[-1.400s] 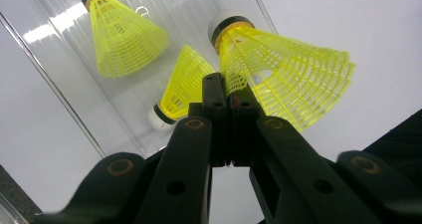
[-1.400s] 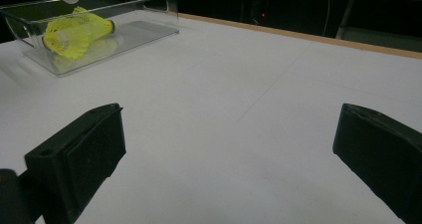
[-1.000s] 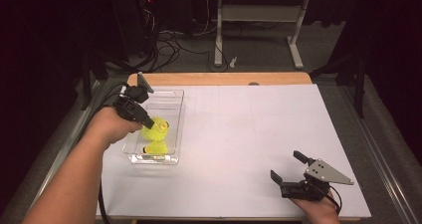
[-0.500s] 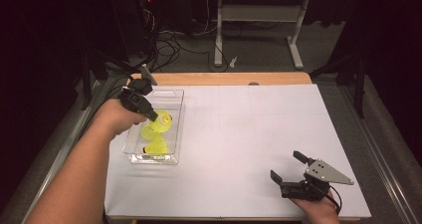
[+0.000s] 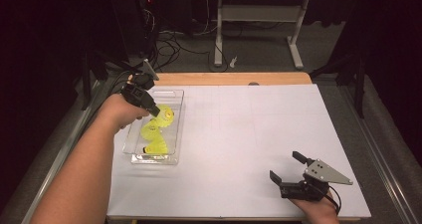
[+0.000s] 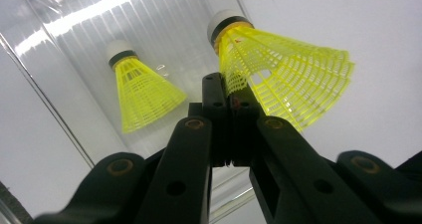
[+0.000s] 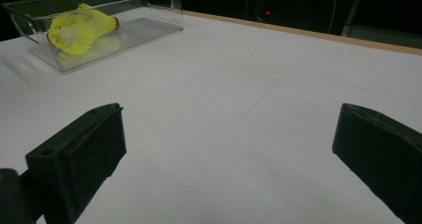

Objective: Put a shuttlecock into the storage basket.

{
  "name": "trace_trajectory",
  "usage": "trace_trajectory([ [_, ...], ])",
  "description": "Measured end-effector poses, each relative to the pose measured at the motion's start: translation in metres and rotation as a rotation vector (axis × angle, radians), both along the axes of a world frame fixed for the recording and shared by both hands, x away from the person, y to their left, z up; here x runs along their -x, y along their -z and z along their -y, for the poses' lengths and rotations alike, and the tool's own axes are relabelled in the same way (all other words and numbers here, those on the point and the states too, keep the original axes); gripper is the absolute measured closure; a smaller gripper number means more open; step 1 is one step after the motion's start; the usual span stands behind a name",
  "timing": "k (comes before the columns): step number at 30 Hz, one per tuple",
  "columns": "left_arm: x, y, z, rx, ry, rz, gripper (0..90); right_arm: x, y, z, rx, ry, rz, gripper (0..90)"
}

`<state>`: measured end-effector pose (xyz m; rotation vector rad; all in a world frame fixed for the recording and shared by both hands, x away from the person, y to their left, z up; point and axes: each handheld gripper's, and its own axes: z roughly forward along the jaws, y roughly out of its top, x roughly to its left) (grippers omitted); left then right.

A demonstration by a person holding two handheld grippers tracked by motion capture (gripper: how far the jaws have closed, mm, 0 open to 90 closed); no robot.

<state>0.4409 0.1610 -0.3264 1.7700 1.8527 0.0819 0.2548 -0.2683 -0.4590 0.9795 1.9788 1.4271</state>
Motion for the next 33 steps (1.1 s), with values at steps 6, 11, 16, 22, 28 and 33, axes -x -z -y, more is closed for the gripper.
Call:
trace_trajectory([
  [6, -0.006, 0.009, -0.001, 0.001, -0.011, 0.002, 88.9, 0.001, 0.000, -0.002, 0.005, -0.011, 0.005, 1.2],
  [11, -0.009, 0.023, 0.001, 0.004, -0.011, -0.003, 88.9, 0.001, 0.000, -0.002, 0.008, -0.017, 0.002, 1.2],
  [16, -0.014, 0.035, 0.002, -0.009, -0.022, -0.012, 88.9, 0.001, 0.000, -0.003, 0.010, -0.021, 0.002, 1.2],
  [22, -0.020, 0.046, 0.004, -0.010, -0.060, 0.002, 88.9, 0.001, 0.002, -0.005, 0.014, -0.026, -0.001, 1.3],
  [28, -0.024, 0.054, -0.010, -0.046, 0.022, -0.040, 88.9, 0.001, 0.002, -0.005, 0.013, -0.027, -0.004, 1.4],
  [33, -0.027, 0.063, -0.006, -0.007, -0.061, -0.015, 88.9, 0.001, 0.003, -0.005, 0.017, -0.030, -0.005, 1.4],
])
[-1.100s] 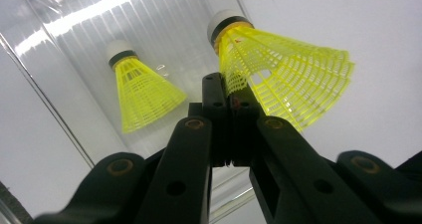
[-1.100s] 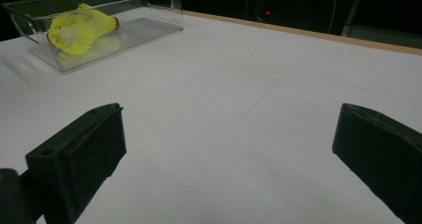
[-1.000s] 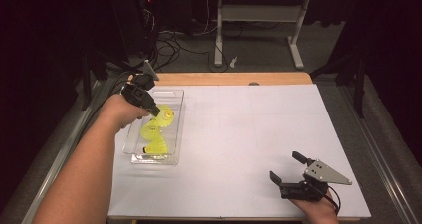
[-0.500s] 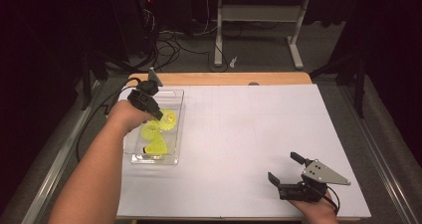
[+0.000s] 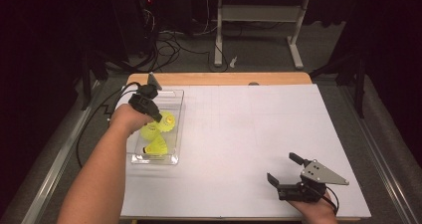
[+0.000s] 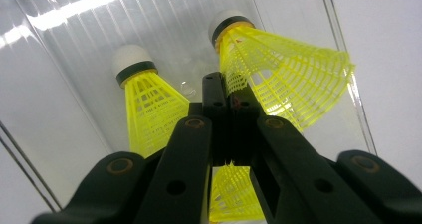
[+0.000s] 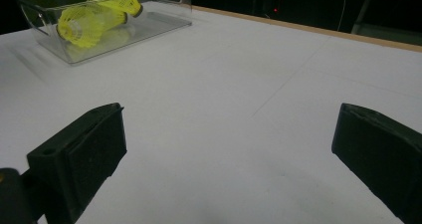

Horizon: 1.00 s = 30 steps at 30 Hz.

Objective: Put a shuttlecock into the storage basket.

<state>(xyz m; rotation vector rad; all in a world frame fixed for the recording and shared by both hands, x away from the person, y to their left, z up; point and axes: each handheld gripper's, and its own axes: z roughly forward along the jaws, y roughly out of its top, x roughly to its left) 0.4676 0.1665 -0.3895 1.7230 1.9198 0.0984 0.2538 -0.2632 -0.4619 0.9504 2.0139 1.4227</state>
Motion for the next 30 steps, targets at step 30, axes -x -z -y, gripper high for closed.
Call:
trace_trajectory([
  [30, 0.002, 0.026, 0.001, -0.027, 0.019, -0.027, 87.5, 0.000, 0.001, 0.000, -0.001, -0.001, -0.003, 1.6],
])
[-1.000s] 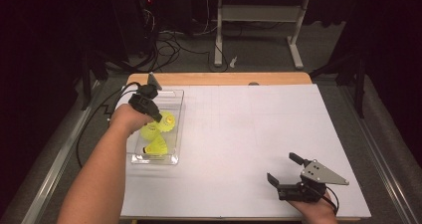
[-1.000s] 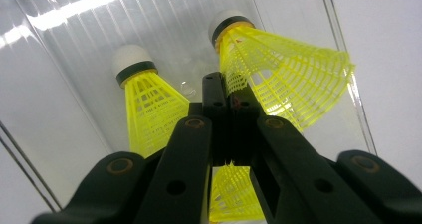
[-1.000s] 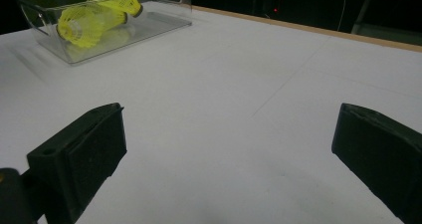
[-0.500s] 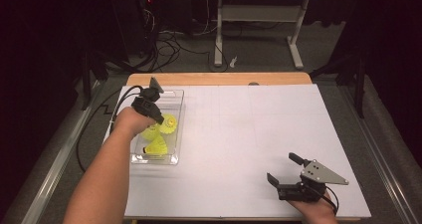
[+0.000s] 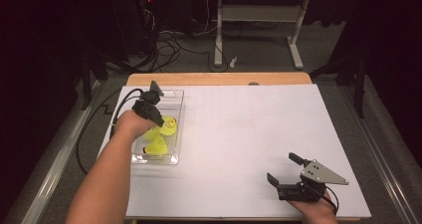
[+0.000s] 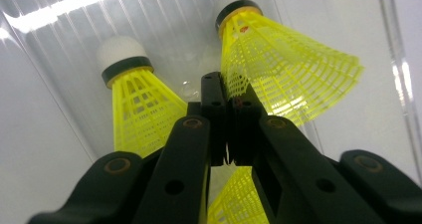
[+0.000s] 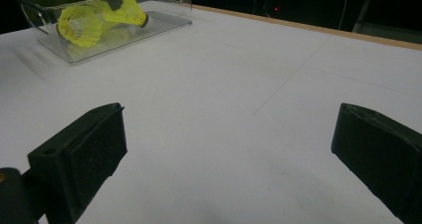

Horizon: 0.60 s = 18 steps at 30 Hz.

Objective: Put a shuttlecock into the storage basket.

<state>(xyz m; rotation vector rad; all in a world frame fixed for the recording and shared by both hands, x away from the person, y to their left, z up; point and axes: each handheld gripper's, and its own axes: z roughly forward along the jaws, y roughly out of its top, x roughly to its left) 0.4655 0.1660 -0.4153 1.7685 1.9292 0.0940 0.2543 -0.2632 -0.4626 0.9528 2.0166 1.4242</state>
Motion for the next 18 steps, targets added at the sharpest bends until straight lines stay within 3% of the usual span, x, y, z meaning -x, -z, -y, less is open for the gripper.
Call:
trace_trajectory([
  [6, 0.002, 0.009, 0.008, 0.033, -0.117, 0.036, 81.9, 0.000, 0.000, -0.001, 0.003, -0.003, -0.001, 1.6],
  [13, 0.004, 0.007, 0.013, 0.056, -0.144, 0.045, 71.8, 0.000, 0.000, -0.002, 0.004, -0.003, -0.001, 1.6],
  [18, 0.008, 0.005, 0.013, 0.038, -0.121, 0.035, 61.5, 0.000, 0.000, -0.002, 0.005, -0.002, -0.003, 1.6],
])
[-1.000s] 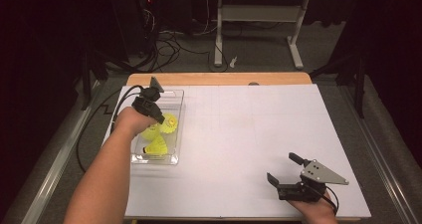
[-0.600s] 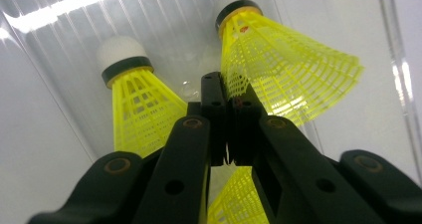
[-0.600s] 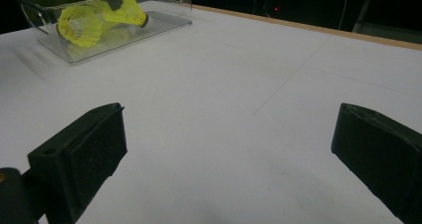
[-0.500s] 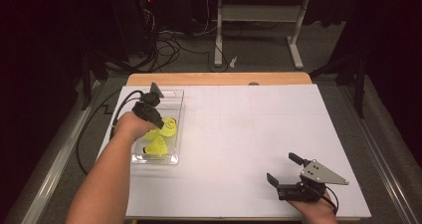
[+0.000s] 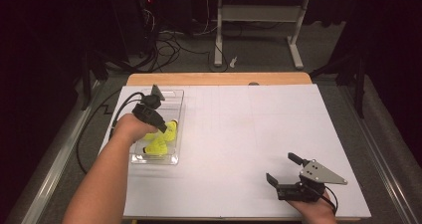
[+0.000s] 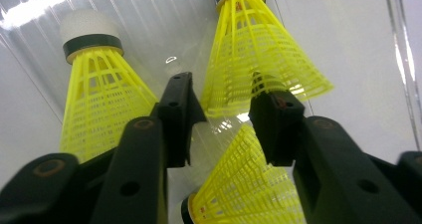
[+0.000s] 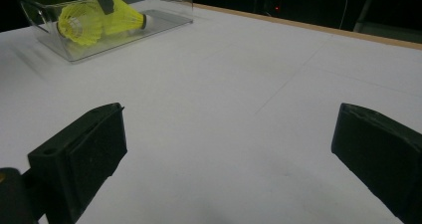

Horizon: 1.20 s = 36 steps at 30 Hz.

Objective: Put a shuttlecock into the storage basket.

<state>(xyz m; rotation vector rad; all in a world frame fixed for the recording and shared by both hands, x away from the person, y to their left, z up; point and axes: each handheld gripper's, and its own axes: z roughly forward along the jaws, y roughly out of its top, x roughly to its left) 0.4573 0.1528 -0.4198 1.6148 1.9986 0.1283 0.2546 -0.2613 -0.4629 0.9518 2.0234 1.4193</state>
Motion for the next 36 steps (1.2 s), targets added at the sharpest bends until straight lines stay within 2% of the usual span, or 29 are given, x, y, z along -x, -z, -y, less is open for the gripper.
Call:
trace_trajectory([
  [3, 0.003, -0.003, 0.000, -0.010, 0.023, -0.010, 53.7, 0.000, 0.000, 0.000, 0.001, -0.001, 0.003, 1.6],
  [8, 0.009, -0.005, 0.003, -0.009, 0.035, -0.008, 47.1, 0.000, 0.000, 0.000, 0.000, -0.001, 0.005, 1.6],
  [9, 0.011, -0.009, -0.005, -0.044, 0.148, -0.060, 45.8, 0.000, 0.000, 0.000, 0.001, -0.002, 0.004, 1.6],
  [19, 0.022, -0.017, -0.002, -0.063, 0.156, -0.063, 31.6, 0.001, -0.001, -0.002, 0.007, -0.007, 0.008, 1.6],
  [27, 0.032, -0.027, -0.001, -0.073, 0.151, -0.060, 25.4, 0.001, -0.001, -0.003, 0.014, -0.011, 0.011, 1.6],
  [32, 0.038, -0.033, -0.009, -0.042, 0.131, -0.054, 23.8, 0.001, -0.002, -0.003, 0.012, -0.012, 0.010, 1.6],
  [36, 0.044, -0.032, -0.016, -0.033, 0.121, -0.066, 16.8, 0.001, -0.002, -0.004, 0.012, -0.016, 0.013, 1.6],
])
